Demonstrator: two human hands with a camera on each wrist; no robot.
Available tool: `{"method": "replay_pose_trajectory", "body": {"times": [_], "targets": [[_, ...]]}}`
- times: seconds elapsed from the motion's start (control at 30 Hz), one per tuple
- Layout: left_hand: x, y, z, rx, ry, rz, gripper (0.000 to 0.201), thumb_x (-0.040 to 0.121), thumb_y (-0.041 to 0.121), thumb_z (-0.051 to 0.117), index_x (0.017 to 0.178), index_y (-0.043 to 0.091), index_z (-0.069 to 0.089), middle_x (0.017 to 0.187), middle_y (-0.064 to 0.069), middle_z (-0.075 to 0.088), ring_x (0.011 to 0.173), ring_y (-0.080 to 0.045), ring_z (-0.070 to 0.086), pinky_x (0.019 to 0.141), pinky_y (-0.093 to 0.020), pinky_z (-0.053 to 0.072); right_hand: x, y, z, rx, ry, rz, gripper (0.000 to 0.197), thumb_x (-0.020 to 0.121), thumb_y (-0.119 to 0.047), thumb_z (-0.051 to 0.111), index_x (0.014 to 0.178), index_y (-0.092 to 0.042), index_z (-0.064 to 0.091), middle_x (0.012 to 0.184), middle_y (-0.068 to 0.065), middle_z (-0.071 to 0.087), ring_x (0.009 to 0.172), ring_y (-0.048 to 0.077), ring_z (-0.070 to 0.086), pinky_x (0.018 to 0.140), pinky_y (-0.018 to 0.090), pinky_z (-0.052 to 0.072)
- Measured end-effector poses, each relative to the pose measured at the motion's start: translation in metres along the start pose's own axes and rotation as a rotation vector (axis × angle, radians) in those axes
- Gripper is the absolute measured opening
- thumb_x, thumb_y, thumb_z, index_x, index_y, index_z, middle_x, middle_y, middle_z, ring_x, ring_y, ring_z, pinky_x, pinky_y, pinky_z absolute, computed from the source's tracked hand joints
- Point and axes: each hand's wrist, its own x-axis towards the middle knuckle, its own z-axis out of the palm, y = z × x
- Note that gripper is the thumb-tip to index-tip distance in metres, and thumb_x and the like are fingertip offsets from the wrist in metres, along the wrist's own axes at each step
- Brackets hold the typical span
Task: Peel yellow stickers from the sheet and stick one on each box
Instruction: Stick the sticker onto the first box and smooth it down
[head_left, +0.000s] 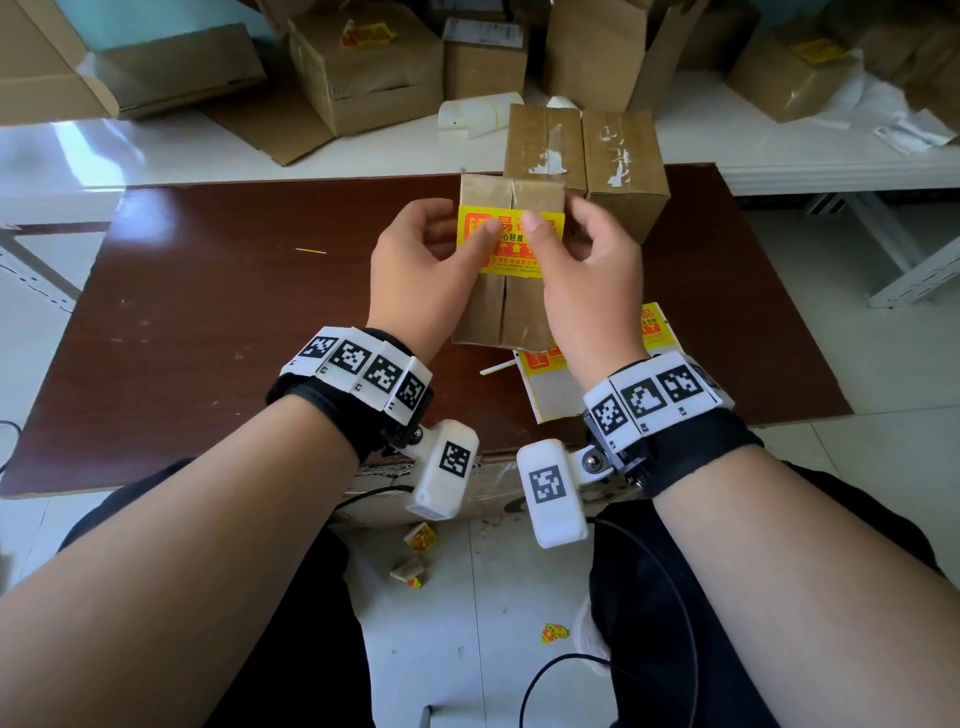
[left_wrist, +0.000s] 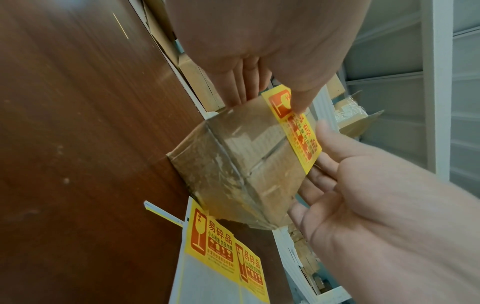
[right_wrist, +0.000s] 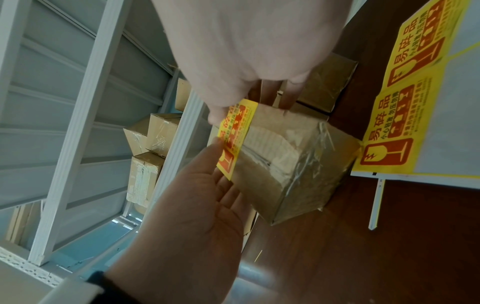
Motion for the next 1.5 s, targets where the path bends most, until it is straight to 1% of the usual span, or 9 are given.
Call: {"method": "replay_pose_trajectory", "body": {"times": [0.17,0.4,0.5,0.7,0.93,1.1,1.2,1.4,1.5], "targets": [[-0.001,-0.001,0.000,0.048,-0.025,0.048,0.041,0.090,0.034,0.084,0.122,0.012,0.072,0.107,0.008,0.079,0.097,0.000,0.075,0.087,-0.023,0.061,0.003,0.005,0.001,-0.031,-0.040,0.004,0.066,0.084,-0.056,0.078,0.142,-0.024,0.071,0.132,-0.008,0.077,0.123,0.010,0.073,0.107,0.043,0.061],[0.004,-0.004,0.000,0.063,0.000,0.020,0.027,0.100,0.027,0.060,0.118,0.014,0.076,0.101,0.008,0.077,0.094,-0.005,0.071,0.085,-0.022,0.056,0.005,0.003,0.001,-0.090,0.019,0.021,0.049,0.111,-0.039,0.046,0.149,-0.016,0.067,0.141,0.000,0.072,0.133,0.017,0.066,0.115,0.048,0.054],[0.004,-0.002,-0.001,0.052,-0.005,-0.001,0.028,0.098,0.029,0.059,0.114,0.016,0.078,0.100,0.007,0.079,0.096,-0.008,0.073,0.089,-0.031,0.059,0.004,0.004,0.002,-0.063,0.014,0.034,0.053,0.106,-0.051,0.058,0.147,-0.018,0.069,0.140,-0.003,0.073,0.132,0.014,0.067,0.115,0.046,0.055],[-0.002,-0.002,0.000,0.085,-0.036,0.050,0.032,0.091,0.033,0.078,0.119,0.017,0.076,0.102,0.012,0.079,0.095,0.002,0.074,0.084,-0.020,0.059,0.005,0.012,0.006,-0.090,-0.020,0.046,0.076,0.084,-0.065,0.074,0.148,-0.026,0.067,0.138,-0.009,0.074,0.131,0.011,0.069,0.111,0.045,0.059],[0.000,0.001,-0.001,0.062,-0.037,-0.001,0.039,0.087,0.024,0.053,0.114,0.018,0.079,0.103,0.008,0.079,0.099,-0.008,0.072,0.090,-0.031,0.059,0.003,0.006,0.004,-0.054,-0.017,0.066,0.053,0.109,-0.040,0.044,0.153,-0.018,0.064,0.147,-0.003,0.070,0.138,0.015,0.064,0.119,0.046,0.053],[-0.002,0.004,-0.001,-0.037,0.044,0.011,0.028,0.089,0.028,0.064,0.108,0.016,0.080,0.096,0.005,0.081,0.094,-0.011,0.075,0.088,-0.037,0.062,-0.003,-0.006,0.000,0.116,0.009,0.084,0.045,0.099,-0.039,0.076,0.138,-0.015,0.075,0.124,-0.008,0.081,0.119,0.005,0.075,0.108,0.040,0.061],[-0.004,0.005,-0.001,-0.027,0.061,0.065,0.027,0.091,0.032,0.076,0.111,0.013,0.078,0.098,0.006,0.080,0.092,-0.005,0.076,0.086,-0.028,0.062,-0.009,-0.013,-0.003,0.164,-0.045,0.043,0.027,0.095,-0.024,0.084,0.121,-0.026,0.078,0.113,-0.009,0.084,0.111,0.006,0.078,0.103,0.042,0.064],[-0.005,0.000,0.000,0.006,0.034,0.086,0.030,0.089,0.027,0.081,0.115,0.012,0.075,0.102,0.006,0.080,0.095,-0.006,0.077,0.088,-0.032,0.064,-0.008,-0.009,0.001,0.096,-0.095,0.029,0.058,0.088,-0.021,0.084,0.144,-0.015,0.071,0.121,-0.007,0.083,0.114,0.007,0.078,0.105,0.041,0.064],[-0.005,-0.001,0.001,0.015,0.043,0.111,0.022,0.095,0.017,0.072,0.116,0.011,0.075,0.102,0.009,0.078,0.093,0.001,0.074,0.085,-0.023,0.060,-0.007,-0.006,0.002,0.072,-0.081,0.046,0.058,0.092,-0.016,0.076,0.149,-0.012,0.067,0.124,-0.007,0.081,0.117,0.005,0.077,0.108,0.041,0.062]]}}
